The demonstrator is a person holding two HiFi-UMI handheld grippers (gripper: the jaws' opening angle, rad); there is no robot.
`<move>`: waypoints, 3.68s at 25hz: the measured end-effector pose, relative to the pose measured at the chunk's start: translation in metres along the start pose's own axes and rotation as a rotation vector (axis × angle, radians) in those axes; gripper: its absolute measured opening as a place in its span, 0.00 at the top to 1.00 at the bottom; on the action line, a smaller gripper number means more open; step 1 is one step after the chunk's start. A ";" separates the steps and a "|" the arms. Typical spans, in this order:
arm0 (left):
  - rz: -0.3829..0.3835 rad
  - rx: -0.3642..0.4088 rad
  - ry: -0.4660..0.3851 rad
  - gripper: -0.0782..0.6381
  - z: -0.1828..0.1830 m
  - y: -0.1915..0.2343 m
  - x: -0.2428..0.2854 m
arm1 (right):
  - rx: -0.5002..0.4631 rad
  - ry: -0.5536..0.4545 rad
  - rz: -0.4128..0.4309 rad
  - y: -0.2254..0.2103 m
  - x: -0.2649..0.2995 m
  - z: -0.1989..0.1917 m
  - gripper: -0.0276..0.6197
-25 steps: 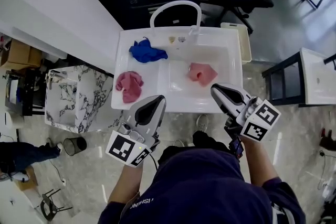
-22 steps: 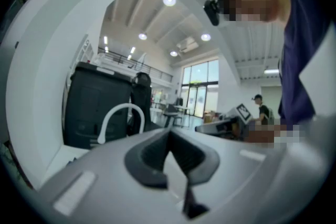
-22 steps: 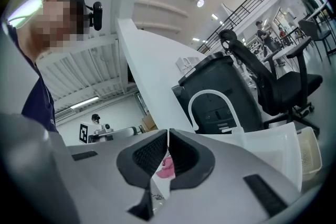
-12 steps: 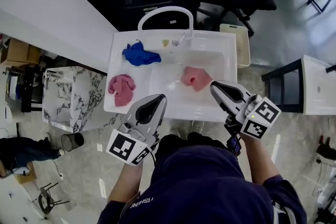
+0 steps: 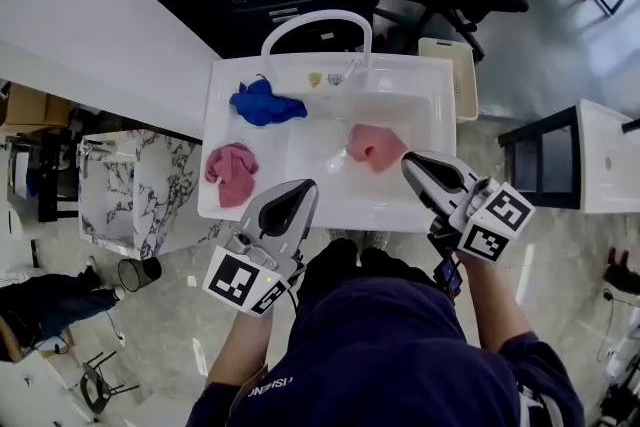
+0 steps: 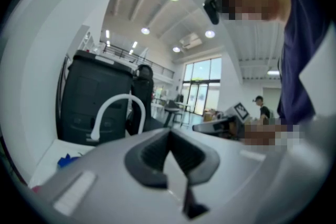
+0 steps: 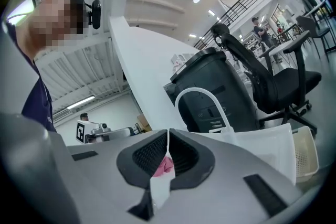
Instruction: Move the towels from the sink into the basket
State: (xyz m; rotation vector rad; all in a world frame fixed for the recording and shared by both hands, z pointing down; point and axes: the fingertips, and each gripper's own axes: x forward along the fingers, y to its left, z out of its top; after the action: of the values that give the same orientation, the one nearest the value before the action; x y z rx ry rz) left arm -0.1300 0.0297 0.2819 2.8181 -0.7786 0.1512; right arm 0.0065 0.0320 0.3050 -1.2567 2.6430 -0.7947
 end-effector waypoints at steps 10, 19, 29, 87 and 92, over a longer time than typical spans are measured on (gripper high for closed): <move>-0.109 -0.001 0.007 0.88 0.005 0.046 0.000 | -0.010 -0.027 -0.117 -0.004 0.037 0.005 0.94; -0.171 -0.001 0.023 0.89 0.001 0.083 0.001 | -0.030 -0.026 -0.196 -0.010 0.074 -0.004 0.94; -0.164 -0.029 0.124 0.89 -0.043 0.103 0.011 | 0.016 0.020 -0.253 -0.064 0.090 -0.051 0.94; 0.051 -0.160 0.311 0.89 -0.116 0.107 0.035 | 0.159 0.789 -0.381 -0.260 0.110 -0.321 0.51; 0.057 -0.161 0.317 0.89 -0.117 0.109 0.033 | 0.157 0.814 -0.391 -0.264 0.109 -0.329 0.52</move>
State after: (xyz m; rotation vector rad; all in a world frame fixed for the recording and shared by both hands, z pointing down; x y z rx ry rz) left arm -0.1632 -0.0504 0.4200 2.5347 -0.7586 0.5068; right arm 0.0152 -0.0520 0.7325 -1.7016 2.7953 -1.8811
